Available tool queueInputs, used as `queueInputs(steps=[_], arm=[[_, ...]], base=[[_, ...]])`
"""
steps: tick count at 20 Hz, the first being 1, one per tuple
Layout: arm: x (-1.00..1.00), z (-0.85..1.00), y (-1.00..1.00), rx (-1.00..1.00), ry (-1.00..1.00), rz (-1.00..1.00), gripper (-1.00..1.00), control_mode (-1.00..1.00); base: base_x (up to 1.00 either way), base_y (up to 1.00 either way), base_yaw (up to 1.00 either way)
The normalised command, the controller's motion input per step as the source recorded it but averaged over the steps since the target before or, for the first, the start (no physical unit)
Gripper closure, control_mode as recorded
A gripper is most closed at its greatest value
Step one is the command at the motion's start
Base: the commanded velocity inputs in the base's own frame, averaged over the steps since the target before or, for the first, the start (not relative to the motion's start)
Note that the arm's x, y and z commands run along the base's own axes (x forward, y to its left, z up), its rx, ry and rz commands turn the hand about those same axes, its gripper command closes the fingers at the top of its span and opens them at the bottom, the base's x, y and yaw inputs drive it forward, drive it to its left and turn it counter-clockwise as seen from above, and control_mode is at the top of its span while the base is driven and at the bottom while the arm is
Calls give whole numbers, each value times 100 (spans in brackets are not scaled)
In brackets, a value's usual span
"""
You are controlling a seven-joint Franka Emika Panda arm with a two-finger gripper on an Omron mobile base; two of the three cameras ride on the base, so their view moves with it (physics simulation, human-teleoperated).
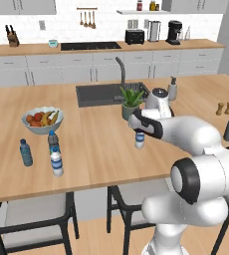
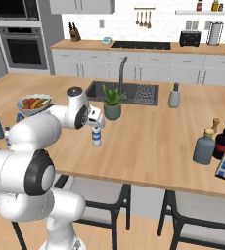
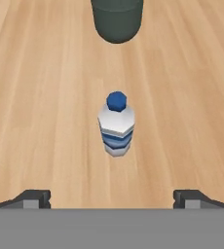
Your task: Move the plastic bottles in the middle to the plastics group, and the glass bottles in the middle to the glass group.
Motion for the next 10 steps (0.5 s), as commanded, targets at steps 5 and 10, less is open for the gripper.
queueInputs(steps=[5, 10], arm=[[4, -10, 0, 2, -14, -2, -100, -100], [10, -7, 0, 0, -8, -1, -100, -100]], base=[[0, 0, 0], [0, 0, 0]])
